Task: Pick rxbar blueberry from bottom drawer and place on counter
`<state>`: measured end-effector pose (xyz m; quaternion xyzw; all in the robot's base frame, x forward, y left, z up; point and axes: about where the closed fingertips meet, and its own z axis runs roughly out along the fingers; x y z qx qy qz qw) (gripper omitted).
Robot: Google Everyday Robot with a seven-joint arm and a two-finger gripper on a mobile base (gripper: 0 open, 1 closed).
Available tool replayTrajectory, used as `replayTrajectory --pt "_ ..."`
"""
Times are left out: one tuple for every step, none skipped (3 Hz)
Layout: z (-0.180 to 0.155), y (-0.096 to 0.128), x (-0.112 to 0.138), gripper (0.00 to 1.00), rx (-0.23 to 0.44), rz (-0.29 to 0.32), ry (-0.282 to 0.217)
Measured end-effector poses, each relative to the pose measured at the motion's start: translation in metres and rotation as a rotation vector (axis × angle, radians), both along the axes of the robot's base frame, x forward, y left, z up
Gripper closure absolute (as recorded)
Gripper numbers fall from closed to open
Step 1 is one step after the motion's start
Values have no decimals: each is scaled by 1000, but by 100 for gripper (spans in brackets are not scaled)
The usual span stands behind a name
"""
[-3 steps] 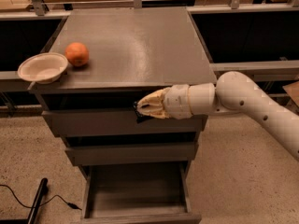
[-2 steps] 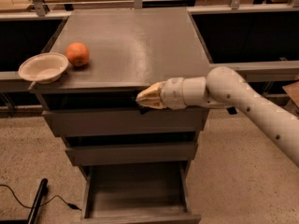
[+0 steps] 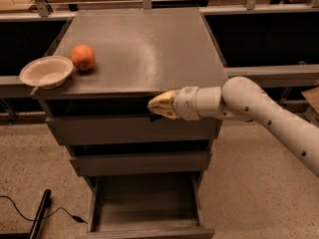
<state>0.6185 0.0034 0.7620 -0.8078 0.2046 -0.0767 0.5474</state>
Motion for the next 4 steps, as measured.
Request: replayTrajectory --pt "0 0 0 100 0 0 0" --pt "0 0 0 100 0 0 0" --pt "0 0 0 100 0 0 0" --pt "0 0 0 100 0 0 0"
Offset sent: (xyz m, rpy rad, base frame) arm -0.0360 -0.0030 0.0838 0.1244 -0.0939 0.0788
